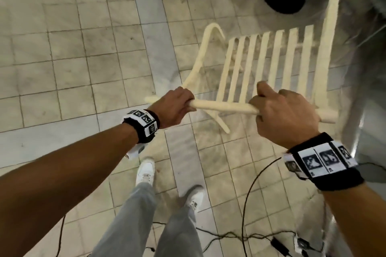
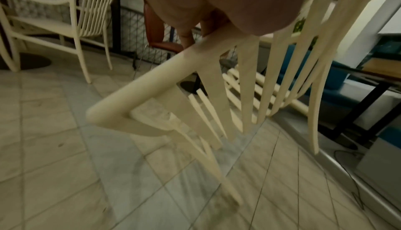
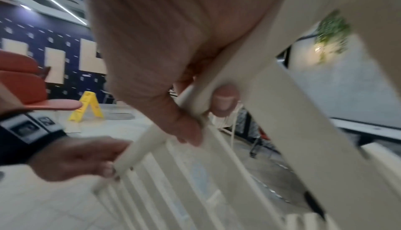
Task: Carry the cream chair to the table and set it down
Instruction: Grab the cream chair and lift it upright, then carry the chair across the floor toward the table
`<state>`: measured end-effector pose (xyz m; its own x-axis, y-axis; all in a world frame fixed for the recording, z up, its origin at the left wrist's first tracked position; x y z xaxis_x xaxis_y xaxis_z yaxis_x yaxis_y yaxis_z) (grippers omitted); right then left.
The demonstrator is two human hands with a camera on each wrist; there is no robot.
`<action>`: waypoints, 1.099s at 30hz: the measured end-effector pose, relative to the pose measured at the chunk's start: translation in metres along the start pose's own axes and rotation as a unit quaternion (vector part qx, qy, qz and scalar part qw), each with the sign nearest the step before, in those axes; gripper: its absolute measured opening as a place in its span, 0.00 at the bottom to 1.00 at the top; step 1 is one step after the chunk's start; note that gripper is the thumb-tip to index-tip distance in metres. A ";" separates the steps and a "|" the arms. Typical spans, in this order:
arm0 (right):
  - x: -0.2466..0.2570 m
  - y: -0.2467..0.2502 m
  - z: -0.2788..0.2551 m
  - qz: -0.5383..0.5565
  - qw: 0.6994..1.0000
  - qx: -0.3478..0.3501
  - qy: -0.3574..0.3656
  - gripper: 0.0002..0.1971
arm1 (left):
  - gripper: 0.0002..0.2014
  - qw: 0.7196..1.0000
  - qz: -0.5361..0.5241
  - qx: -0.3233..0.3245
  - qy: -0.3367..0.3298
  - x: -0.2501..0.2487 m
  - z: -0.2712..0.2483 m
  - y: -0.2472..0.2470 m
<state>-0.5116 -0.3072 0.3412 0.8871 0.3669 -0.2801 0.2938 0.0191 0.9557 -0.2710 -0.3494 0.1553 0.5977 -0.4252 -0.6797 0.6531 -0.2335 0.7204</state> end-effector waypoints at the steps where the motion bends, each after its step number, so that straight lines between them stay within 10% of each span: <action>1: -0.014 0.006 -0.012 0.012 1.000 -0.006 -0.013 0.07 | 0.19 1.000 0.010 -0.011 -0.010 -0.016 0.006 0.007; 22: -0.122 -0.124 -0.282 0.158 0.903 -0.179 -0.357 0.15 | 0.23 0.979 0.112 -0.009 -0.169 -0.249 0.034 -0.086; 33: -0.129 -0.149 -0.280 0.156 0.896 -0.116 -0.400 0.10 | 0.22 0.991 0.100 -0.028 -0.087 -0.249 0.038 -0.083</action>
<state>-0.7695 -0.0974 0.2602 0.9114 -0.3943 0.1177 -0.0131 0.2582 0.9660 -0.4915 -0.2569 0.2699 0.6316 -0.6031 -0.4872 0.5579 -0.0829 0.8258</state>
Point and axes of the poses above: each hand's wrist, its own z-axis towards the middle knuckle, its own y-axis out of the back of the hand, x = y × z, the point moved 2 cm from there along z, towards the middle knuckle, and after that the axes turned 15 degrees about -x, right-handed, at the moved point
